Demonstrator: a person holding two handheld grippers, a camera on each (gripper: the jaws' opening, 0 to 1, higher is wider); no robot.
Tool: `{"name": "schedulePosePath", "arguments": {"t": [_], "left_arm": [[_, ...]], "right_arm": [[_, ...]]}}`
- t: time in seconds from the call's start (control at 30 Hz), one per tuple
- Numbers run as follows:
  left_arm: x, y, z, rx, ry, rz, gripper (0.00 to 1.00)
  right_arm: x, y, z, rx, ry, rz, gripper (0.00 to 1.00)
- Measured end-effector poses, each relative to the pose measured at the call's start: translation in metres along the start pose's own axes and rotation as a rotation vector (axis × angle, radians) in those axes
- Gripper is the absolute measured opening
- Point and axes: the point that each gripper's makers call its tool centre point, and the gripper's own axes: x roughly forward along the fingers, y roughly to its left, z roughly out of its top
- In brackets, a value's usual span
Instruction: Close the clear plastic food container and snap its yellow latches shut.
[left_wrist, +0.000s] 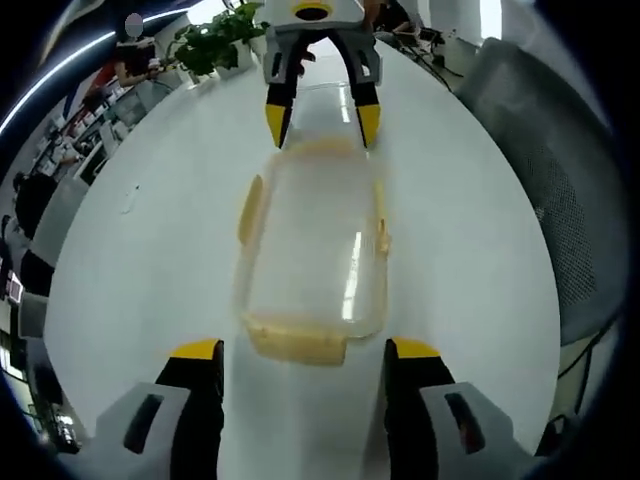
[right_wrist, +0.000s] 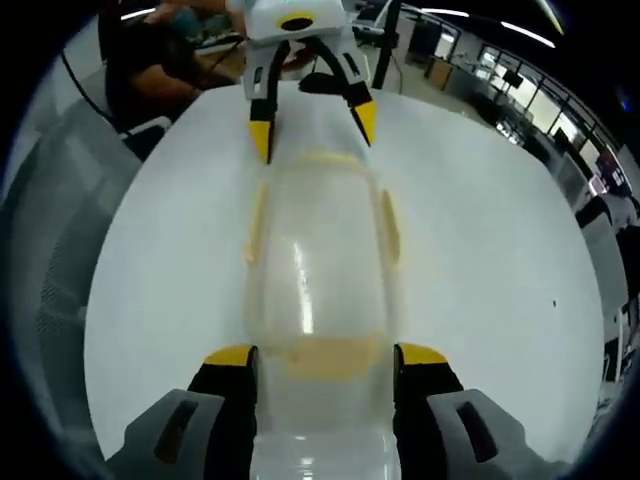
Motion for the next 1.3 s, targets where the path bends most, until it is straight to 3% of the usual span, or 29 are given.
{"name": "schedulePosePath", "arguments": {"t": [0.33, 0.5, 0.73, 0.87, 0.93, 1.3], "left_arm": [[0.004, 0.004, 0.003, 0.023, -0.004, -0.036, 0.57], [0.006, -0.003, 0.002, 0.019, 0.001, -0.095, 0.46], [0.006, -0.007, 0.001, 0.038, 0.006, -0.116, 0.44], [0.004, -0.008, 0.0, 0.038, 0.009, -0.12, 0.39], [0.003, -0.007, -0.002, 0.059, 0.009, -0.117, 0.39], [0.003, -0.008, 0.0, 0.061, 0.038, -0.116, 0.39]], "right_arm": [[0.002, -0.002, -0.003, 0.017, 0.017, 0.022, 0.53], [0.003, -0.002, -0.003, 0.026, 0.026, 0.034, 0.52], [0.003, 0.002, -0.003, 0.046, 0.027, 0.062, 0.47], [0.003, 0.005, -0.002, 0.01, 0.03, 0.077, 0.45], [0.003, 0.007, -0.002, 0.031, 0.039, 0.082, 0.4], [0.003, 0.007, -0.004, 0.01, 0.058, 0.091, 0.39]]}}
